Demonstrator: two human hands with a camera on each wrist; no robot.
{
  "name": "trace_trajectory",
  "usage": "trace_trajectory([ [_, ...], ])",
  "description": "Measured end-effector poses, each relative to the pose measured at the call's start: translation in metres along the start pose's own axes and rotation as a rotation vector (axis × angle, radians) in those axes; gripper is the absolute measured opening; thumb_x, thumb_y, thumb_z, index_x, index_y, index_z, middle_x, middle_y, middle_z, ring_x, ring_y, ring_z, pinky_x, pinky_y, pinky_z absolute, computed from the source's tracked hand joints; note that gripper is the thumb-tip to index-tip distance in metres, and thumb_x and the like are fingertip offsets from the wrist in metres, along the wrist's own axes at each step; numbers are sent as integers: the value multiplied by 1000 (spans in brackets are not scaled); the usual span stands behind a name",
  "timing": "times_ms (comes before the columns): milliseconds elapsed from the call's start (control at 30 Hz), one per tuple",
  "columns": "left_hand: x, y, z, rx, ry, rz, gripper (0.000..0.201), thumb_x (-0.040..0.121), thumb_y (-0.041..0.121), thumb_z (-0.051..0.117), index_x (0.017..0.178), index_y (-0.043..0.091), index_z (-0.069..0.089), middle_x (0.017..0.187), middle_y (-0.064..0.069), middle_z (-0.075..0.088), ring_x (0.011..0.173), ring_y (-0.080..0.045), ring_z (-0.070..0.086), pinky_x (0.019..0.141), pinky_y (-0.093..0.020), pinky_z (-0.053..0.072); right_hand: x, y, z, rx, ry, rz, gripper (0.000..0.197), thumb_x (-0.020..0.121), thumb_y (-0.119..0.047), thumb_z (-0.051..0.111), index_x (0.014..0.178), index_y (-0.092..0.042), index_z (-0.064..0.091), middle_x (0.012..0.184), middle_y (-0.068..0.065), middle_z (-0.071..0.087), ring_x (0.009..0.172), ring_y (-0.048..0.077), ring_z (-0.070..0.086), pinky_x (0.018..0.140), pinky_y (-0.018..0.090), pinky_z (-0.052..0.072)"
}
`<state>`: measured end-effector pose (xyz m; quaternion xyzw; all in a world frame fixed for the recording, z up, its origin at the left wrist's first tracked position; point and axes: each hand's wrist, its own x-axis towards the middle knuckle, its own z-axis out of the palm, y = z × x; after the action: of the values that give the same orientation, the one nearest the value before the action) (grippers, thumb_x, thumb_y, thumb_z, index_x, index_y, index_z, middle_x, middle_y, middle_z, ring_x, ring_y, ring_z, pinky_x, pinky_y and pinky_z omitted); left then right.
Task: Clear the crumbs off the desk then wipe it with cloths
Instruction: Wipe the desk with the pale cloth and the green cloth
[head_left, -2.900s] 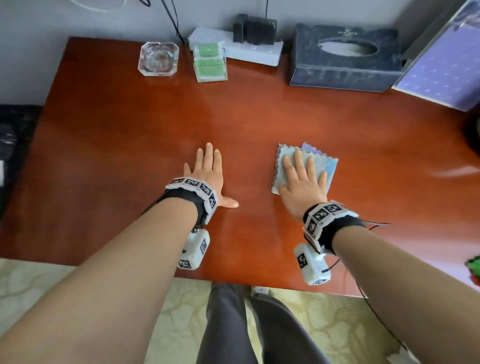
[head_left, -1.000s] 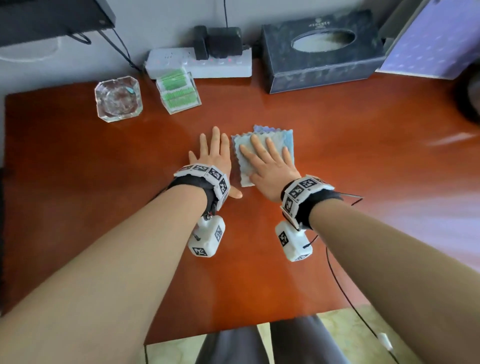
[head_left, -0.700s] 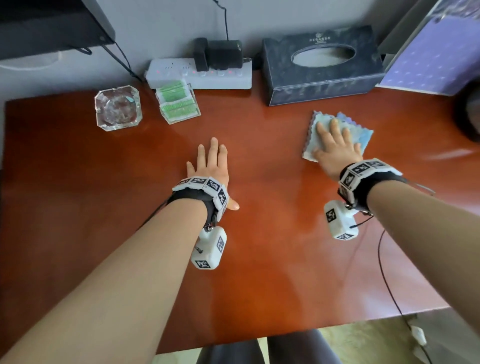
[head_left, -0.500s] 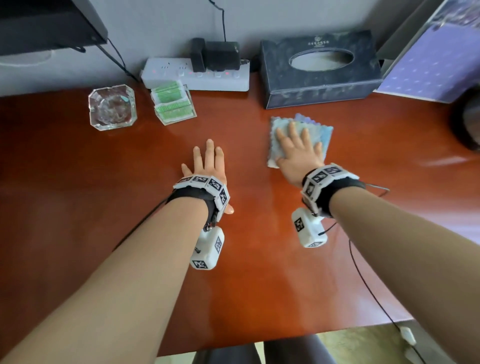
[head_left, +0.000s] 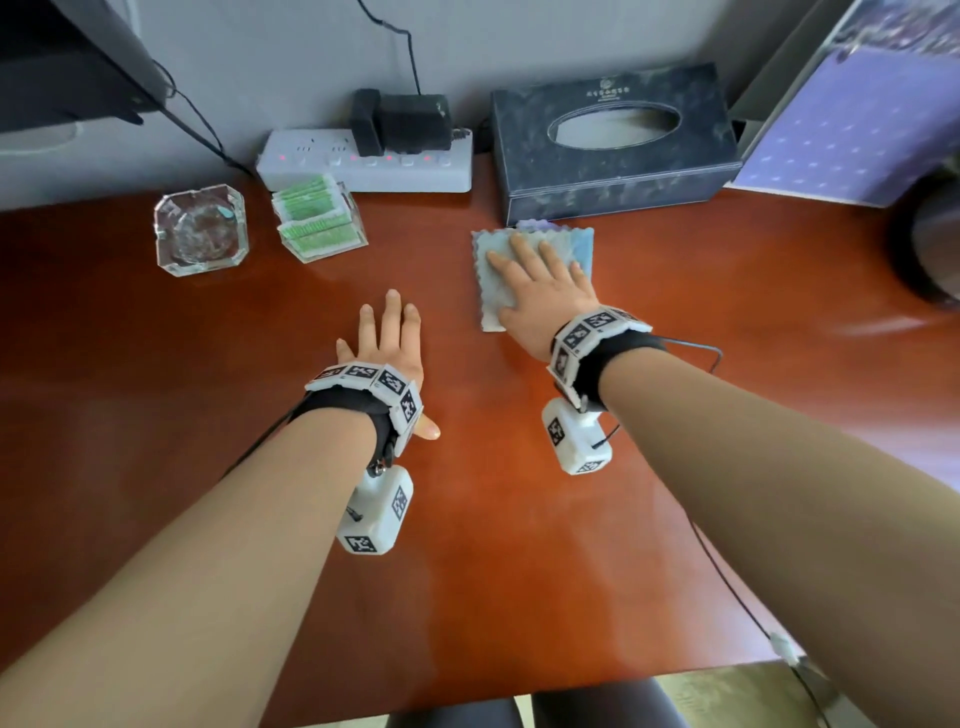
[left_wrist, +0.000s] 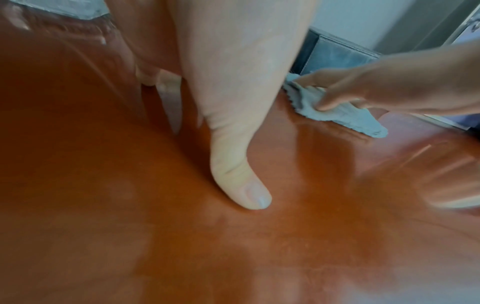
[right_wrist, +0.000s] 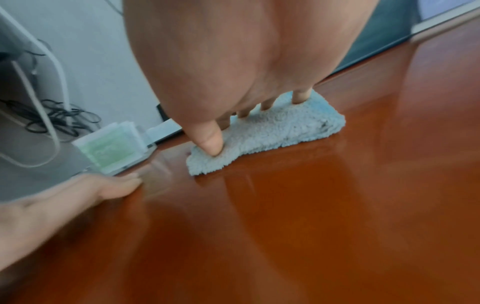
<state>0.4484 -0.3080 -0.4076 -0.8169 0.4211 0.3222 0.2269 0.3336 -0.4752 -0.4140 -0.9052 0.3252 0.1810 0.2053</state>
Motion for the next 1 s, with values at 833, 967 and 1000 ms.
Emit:
trace_trajectory([
  [833, -1, 3, -3, 1, -38, -35, 152, 60, 56, 87, 150, 13, -27, 156, -7, -37, 148, -36, -21, 120, -58, 9, -17, 46, -4, 10, -14, -1, 70, 94, -45, 41, 154, -41, 5, 163, -11, -13, 151, 22, -12, 121, 52, -3],
  [967, 0, 0, -2, -2, -31, -37, 152, 59, 57, 88, 150, 14, -27, 156, -6, -37, 148, -34, -21, 121, -57, 9, -31, 98, -12, 54, 29, 123, 72, 92, -44, 45, 154, -41, 7, 163, -11, -12, 151, 22, -10, 121, 52, -1],
  [1000, 0, 0, -1, -2, -24, -36, 153, 58, 57, 88, 151, 14, -26, 156, -6, -36, 148, -34, -21, 121, -57, 9, -36, 109, -13, 55, 36, 142, 73, 92, -43, 45, 154, -41, 7, 164, -11, -12, 151, 22, -10, 121, 52, -1],
])
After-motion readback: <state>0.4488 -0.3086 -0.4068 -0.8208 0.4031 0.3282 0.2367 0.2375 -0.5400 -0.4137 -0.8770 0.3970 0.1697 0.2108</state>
